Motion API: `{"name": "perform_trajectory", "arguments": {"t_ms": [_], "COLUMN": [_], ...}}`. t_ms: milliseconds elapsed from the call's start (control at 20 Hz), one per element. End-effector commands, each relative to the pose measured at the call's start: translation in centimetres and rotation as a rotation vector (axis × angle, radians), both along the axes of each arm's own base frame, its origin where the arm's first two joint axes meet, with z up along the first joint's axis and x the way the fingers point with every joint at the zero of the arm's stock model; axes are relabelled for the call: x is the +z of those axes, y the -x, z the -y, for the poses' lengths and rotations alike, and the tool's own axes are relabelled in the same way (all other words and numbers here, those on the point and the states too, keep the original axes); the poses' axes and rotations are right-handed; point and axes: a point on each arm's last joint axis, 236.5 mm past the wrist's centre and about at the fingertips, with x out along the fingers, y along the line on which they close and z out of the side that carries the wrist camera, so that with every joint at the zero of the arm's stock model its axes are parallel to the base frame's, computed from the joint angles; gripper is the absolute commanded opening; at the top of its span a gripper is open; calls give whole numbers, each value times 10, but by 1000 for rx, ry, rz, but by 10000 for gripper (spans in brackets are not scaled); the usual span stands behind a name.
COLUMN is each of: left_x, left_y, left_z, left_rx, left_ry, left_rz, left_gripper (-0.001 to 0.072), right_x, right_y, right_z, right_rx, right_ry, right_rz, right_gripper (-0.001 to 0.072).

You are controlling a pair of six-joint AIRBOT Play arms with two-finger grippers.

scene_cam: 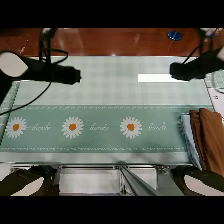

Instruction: Fold the shirts.

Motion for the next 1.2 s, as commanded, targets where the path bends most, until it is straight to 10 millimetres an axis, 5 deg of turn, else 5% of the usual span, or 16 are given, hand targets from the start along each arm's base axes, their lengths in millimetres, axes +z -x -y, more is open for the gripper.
{"name": "perform_trajectory", "arguments": {"t_ms": [0,1150], "left_x": [-61,-57], "left_y": [13,6], "left_z": [-30,-30], "left_rx": [83,87], "left_ry": [-94,-89], "left_rz": [-141,-111], "left_gripper": [20,21], "right_x": [-75,-74], "right_y": [16,22], "right_z": [-6,-5], "right_rx": [21,25], "right_ry": [99,102], "right_rz": [-174,-194], "right_gripper": [21,21]}}
